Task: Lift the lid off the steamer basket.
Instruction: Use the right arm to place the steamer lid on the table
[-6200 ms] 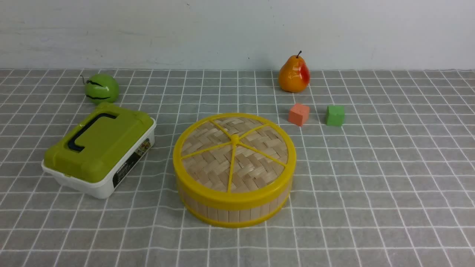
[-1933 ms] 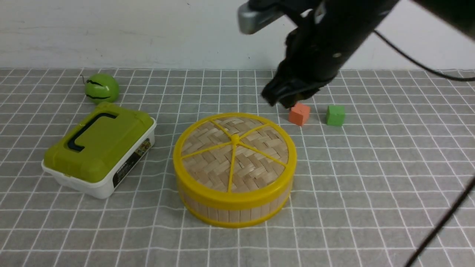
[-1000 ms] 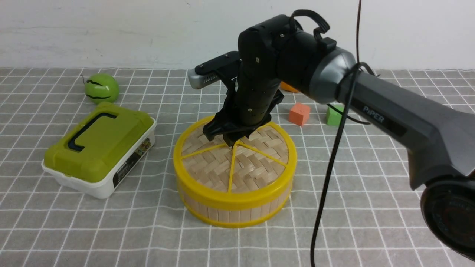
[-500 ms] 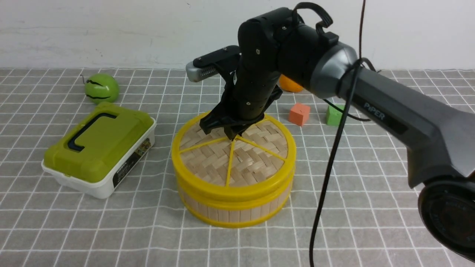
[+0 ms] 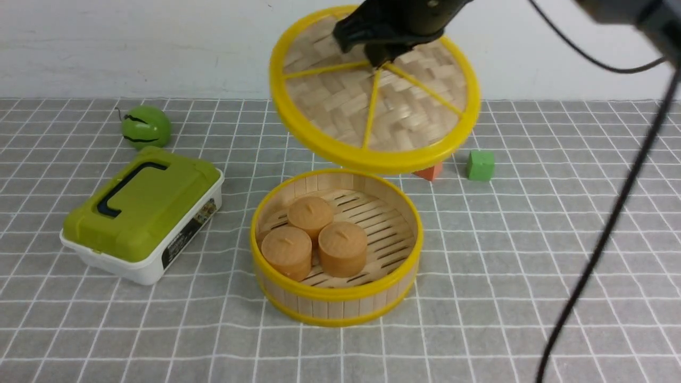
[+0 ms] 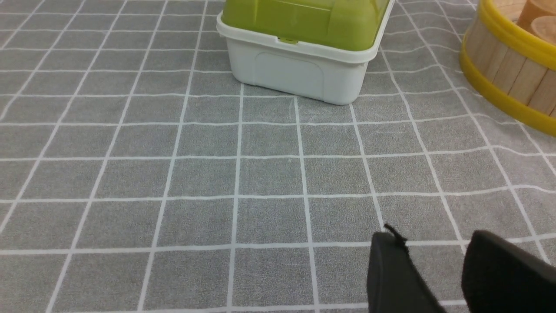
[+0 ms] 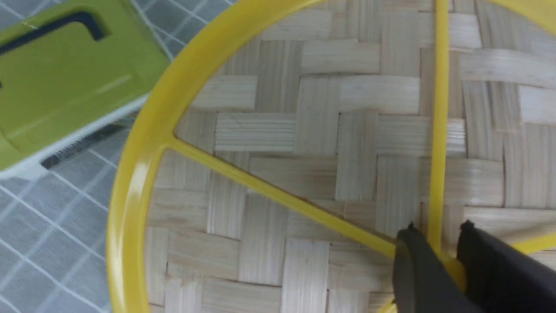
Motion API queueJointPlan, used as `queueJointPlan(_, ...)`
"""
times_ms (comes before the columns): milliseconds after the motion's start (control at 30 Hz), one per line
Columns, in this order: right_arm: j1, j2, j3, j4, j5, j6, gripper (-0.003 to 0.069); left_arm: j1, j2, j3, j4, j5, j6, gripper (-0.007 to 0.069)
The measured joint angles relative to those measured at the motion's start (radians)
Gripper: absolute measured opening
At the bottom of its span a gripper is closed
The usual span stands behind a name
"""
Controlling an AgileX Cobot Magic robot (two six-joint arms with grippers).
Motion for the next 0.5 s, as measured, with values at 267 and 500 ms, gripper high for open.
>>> queueJointPlan(267,-0.200,-0.311,0.608,-0.022,-0.050,-0.026,0.0082,0.000,0.000,0.000,0.000,0.000,0.000,0.0239)
queueJointPlan(500,-0.325,-0.351,0.965,-0.011,-0.357,-0.026,0.0082,0.000,0.000,0.000,0.000,0.000,0.000,0.0239)
